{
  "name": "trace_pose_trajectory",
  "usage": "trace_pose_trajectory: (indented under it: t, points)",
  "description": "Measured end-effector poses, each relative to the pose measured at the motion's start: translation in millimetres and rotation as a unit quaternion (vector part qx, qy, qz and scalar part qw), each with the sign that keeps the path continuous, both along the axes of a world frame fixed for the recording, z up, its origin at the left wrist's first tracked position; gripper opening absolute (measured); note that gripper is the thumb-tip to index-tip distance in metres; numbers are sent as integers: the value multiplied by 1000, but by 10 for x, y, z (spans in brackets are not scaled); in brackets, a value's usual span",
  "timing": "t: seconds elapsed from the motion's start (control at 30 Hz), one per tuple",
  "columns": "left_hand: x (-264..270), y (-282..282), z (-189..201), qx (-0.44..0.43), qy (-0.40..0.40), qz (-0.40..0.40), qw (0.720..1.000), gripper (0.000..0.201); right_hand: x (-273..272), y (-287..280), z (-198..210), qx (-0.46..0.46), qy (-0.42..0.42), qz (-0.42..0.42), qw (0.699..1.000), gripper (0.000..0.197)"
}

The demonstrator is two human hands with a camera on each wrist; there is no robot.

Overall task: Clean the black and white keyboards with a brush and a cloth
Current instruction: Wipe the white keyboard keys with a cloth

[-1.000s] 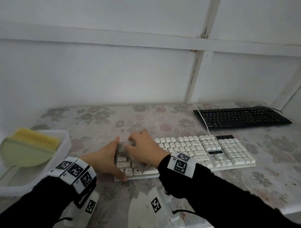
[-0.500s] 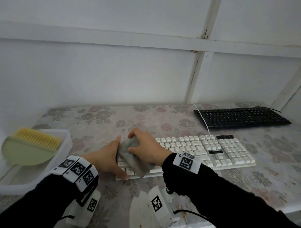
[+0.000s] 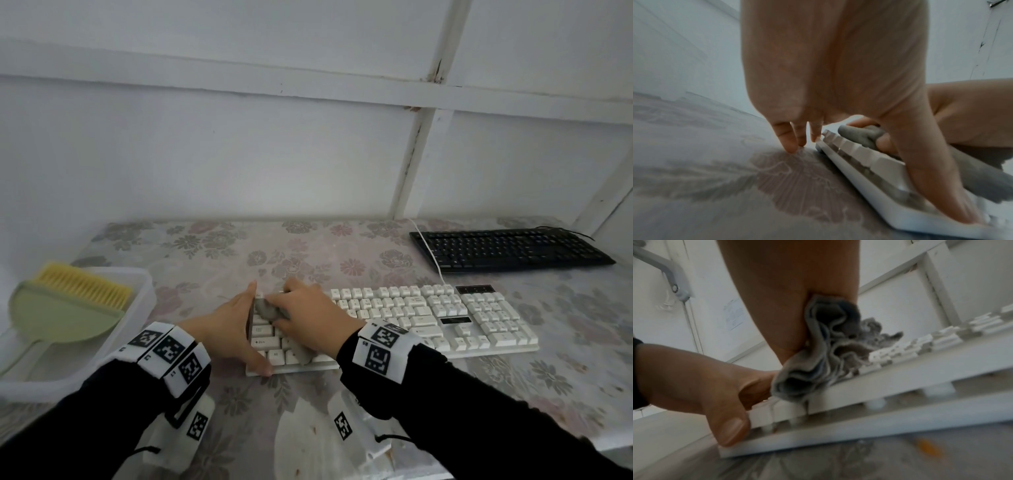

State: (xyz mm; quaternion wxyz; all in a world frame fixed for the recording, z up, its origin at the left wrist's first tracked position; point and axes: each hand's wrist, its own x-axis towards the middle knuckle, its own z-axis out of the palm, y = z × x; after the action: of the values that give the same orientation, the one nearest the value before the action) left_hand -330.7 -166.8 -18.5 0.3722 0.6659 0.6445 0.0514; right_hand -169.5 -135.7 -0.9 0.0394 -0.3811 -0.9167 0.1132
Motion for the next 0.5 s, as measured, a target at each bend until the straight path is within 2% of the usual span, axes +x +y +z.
trace_pose_trajectory:
  t: [0.1, 0.2, 0.3, 0.5]
  points:
    - [6, -4, -2, 3, 4, -2, 1000, 184, -54, -5, -7, 15, 20, 27, 999, 24]
    - [5, -5, 6, 1, 17, -4, 1000, 184, -73, -34, -29, 48, -27, 53, 997, 26]
    - [1, -2, -1, -3, 32, -6, 999, 183, -34, -26, -3, 44, -73, 30, 996, 28]
    - [14, -10, 13, -9, 54, -8, 998, 182, 189, -16, 80, 43, -70, -6, 997, 31]
